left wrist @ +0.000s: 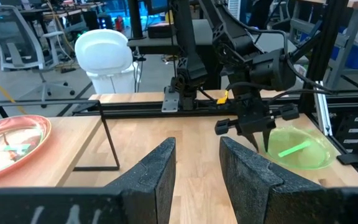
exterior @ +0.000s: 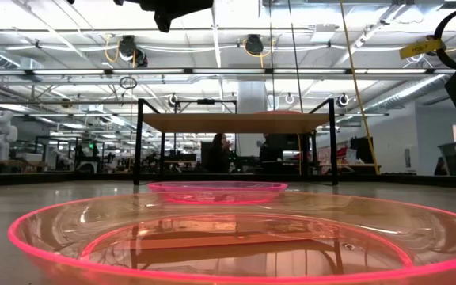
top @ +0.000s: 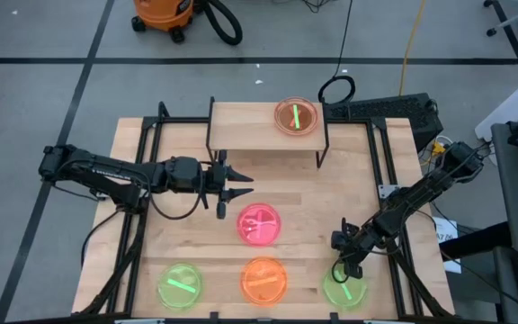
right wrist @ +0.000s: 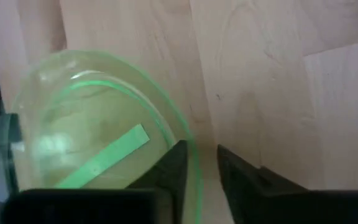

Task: Place and stack plates onto a shelf
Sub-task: Put the green plate on the shelf

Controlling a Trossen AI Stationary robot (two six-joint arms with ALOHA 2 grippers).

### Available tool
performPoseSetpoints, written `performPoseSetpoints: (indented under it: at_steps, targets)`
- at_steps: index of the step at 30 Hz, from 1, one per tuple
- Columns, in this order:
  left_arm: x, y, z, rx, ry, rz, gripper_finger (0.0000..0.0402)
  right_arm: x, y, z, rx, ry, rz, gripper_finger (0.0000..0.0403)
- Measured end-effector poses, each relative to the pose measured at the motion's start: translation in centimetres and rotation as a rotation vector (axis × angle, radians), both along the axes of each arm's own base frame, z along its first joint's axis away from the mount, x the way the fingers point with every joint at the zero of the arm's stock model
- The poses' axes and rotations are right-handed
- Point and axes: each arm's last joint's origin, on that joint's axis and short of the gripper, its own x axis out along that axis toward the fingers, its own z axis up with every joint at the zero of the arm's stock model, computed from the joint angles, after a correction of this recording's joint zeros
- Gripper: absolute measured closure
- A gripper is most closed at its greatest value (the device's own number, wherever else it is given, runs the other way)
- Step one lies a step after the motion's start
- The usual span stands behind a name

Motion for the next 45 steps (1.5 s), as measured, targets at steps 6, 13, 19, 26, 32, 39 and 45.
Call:
performPoseSetpoints:
  at_steps: [6,13,19,26,32,39,45]
  targets:
    - [0.0,0.0,0.0,0.0,0.0,0.0,0.027,0.0,0.1,0.0,0.003,-0.006,0.026,0.0396]
    - [0.0,0.0,0.0,0.0,0.0,-0.001,0.027,0.1,-0.1,0.3,-0.018,-0.045,-0.001,0.0402]
    - [0.0,0.0,0.0,-0.001,0.0,0.0,0.027,0.2,-0.7,1.8,-0.063,-0.185,-0.085,0.0403]
    - [0.0,0.0,0.1,-0.017,-0.005,0.004,0.027,0.6,-2.5,4.1,-0.135,-0.391,-0.219,0.0403]
    - [-0.9,0.8,1.1,0.011,-0.031,0.043,0.027,1.2,-4.3,5.8,-0.197,-0.521,-0.308,0.0403]
    - [-2.5,1.7,2.7,0.011,-0.088,0.082,0.027,2.8,-6.9,7.8,-0.27,-0.718,-0.429,0.0403]
    - [-3.9,2.3,3.9,0.026,-0.125,0.113,0.027,4.7,-10.5,10.0,-0.335,-0.93,-0.59,0.0403]
